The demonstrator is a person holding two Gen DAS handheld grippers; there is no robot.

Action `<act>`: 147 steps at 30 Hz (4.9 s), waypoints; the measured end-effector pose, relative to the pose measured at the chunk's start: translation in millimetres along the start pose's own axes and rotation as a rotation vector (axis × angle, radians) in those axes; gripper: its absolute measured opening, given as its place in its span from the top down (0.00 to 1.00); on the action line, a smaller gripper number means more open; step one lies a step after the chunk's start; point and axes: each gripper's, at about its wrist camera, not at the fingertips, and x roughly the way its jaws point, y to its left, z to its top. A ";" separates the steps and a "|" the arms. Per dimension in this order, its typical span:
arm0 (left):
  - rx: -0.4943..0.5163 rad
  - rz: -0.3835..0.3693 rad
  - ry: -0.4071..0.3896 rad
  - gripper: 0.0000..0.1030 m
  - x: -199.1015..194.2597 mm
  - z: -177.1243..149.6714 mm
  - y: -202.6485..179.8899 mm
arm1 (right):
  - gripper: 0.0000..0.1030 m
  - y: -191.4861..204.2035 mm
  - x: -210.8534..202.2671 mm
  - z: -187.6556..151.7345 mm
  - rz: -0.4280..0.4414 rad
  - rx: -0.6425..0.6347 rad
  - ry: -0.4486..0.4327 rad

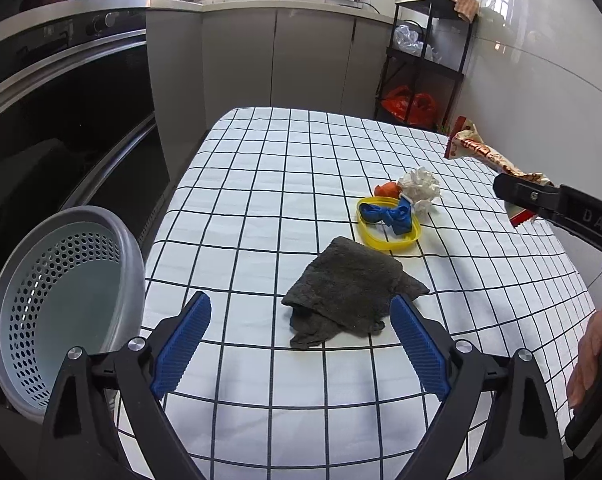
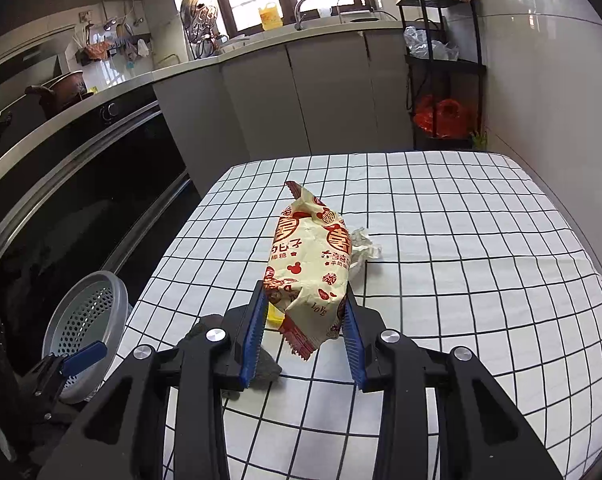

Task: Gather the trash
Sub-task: 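Grasp the printed snack wrapper with the right tool while the left tool grasps the dark cloth, then carry the wrapper and dark cloth over the grey basket, then open both tools to drop the wrapper and cloth into the basket, then move both open tools back over the table toward the yellow lid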

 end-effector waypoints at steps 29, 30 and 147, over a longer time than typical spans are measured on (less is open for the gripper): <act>0.045 0.011 0.131 0.29 89.9 8.1 -38.2 | 0.66 -33.3 -10.7 3.8 0.090 0.097 0.017; 0.033 -0.004 0.140 0.32 91.8 7.8 -37.0 | 0.66 -32.2 -9.8 3.8 0.090 0.093 0.019; -0.275 0.391 -0.022 0.38 -69.2 -12.5 243.0 | 0.44 280.0 106.9 -51.9 0.389 -0.244 0.247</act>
